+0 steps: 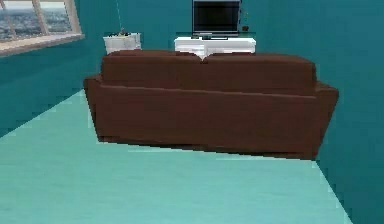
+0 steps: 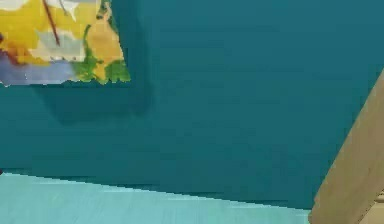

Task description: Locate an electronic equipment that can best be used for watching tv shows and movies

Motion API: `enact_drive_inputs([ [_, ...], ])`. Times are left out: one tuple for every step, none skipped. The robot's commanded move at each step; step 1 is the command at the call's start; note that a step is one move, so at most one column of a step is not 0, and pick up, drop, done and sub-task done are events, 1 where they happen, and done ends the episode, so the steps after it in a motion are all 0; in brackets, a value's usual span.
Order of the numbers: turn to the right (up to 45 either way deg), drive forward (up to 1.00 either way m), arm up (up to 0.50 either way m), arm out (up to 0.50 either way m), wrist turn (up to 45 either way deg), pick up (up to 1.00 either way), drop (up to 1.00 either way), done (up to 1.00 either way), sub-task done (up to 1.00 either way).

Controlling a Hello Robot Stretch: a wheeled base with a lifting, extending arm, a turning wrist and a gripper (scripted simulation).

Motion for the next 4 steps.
enact_drive_inputs([
  [-39.0, 0.00, 0.00, 0.00, 0.0, 0.00, 0.00, 0.00, 0.00],
  [0.0, 1.00, 0.00, 0.00, 0.0, 0.00, 0.00, 0.00, 0.00],
  [0.0, 0.75, 0.00, 0.00, 0.0, 0.00, 0.00, 0.00, 0.00],
  [-39.0, 0.00, 0.00, 0.00, 0.0, 0.00, 0.00, 0.00, 0.00],
])
